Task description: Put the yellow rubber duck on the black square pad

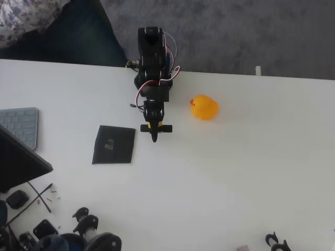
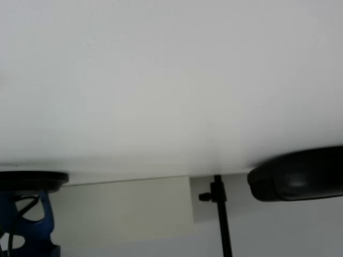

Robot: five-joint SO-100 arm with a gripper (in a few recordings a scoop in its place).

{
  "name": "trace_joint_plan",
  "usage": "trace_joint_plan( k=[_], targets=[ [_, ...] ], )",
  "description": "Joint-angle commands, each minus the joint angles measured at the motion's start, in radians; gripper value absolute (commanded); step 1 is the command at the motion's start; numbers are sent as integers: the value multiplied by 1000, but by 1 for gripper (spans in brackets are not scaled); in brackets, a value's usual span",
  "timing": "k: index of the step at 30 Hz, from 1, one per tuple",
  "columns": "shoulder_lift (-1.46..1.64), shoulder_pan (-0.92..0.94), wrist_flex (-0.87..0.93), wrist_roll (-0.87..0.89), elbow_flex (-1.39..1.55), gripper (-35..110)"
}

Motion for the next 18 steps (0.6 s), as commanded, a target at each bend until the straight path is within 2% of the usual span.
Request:
trace_joint_plan(
  k=[1,12,18],
  targets=[
    [21,-14,-8,8,3,3],
    [-14,-14,-9,8,-58,4],
    [-222,-12,-9,8,-242,4]
  ],
)
